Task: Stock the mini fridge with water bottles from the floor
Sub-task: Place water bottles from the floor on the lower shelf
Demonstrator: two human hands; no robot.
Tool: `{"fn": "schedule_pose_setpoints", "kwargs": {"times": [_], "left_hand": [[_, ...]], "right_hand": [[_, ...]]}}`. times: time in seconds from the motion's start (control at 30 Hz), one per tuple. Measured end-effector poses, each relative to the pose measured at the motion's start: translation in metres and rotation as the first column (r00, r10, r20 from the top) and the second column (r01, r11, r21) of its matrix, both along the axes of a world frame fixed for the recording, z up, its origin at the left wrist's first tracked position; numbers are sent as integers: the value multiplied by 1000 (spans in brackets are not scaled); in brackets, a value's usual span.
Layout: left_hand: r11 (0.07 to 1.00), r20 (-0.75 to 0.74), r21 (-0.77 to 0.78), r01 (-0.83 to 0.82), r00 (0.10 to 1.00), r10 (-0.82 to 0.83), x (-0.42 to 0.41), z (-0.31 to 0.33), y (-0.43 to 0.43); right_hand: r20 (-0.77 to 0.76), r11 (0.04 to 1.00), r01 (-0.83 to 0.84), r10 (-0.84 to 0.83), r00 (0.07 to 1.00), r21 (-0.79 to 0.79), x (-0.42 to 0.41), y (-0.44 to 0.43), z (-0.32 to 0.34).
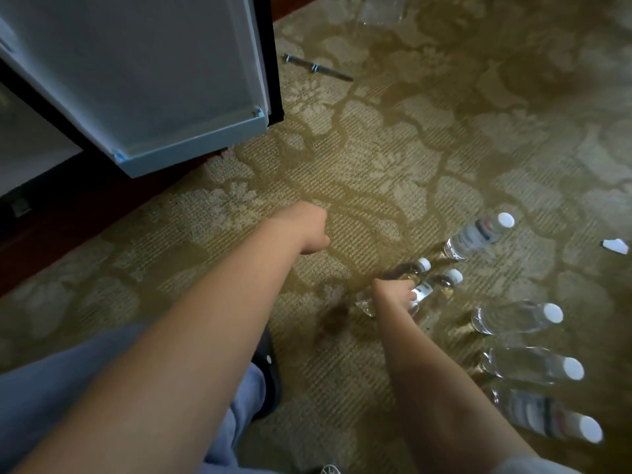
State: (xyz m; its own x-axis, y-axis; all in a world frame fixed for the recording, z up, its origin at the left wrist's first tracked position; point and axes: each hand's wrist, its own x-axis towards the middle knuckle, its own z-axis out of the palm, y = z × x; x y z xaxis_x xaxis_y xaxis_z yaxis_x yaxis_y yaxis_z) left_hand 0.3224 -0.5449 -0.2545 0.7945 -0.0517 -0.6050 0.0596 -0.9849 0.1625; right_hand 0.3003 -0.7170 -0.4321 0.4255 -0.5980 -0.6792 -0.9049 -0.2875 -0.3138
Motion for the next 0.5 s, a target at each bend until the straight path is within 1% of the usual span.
{"fn": "schedule_pose_setpoints", "kwargs": {"times": [0.03, 0.07, 0.13, 0.2, 0.23, 0.3, 0.4, 0.43, 0.5], "left_hand": [[1000, 12, -23, -5, 1000, 6, 1, -5, -2], [998, -9, -53, -16, 1000, 15, 0, -12, -3], [996, -114, -86, -34, 993, 24, -7, -28, -2], [997, -228, -72, -21, 974, 4, -12, -43, 3], [998, -258, -59, -23, 966, 7, -13, -49, 7], [995, -250, -69, -77, 967, 57, -12, -54, 15], [982, -177, -102, -160, 974, 141, -9, -55, 25], [980, -167, -103, -172, 974, 153, -8, -55, 27], [977, -170, -109, -181, 972, 161, -9, -56, 28]], "right_hand": [[-14, 1000, 8, -8, 1000, -2, 5, 4, -3], [-31, 1000, 17, -16, 999, 6, 10, 8, -6], [-75, 1000, 15, -14, 997, 10, 15, 15, -13], [-132, 999, -23, 18, 991, -36, 14, 18, -21], [-151, 996, -52, 42, 988, -68, 12, 19, -25], [-151, 992, -78, 63, 986, -96, 7, 17, -28], [-129, 994, -77, 67, 989, -72, 4, 15, -26], [-106, 997, -53, 47, 993, -48, 4, 14, -24], [-27, 998, 60, -59, 998, 36, 7, 13, -19]]}}
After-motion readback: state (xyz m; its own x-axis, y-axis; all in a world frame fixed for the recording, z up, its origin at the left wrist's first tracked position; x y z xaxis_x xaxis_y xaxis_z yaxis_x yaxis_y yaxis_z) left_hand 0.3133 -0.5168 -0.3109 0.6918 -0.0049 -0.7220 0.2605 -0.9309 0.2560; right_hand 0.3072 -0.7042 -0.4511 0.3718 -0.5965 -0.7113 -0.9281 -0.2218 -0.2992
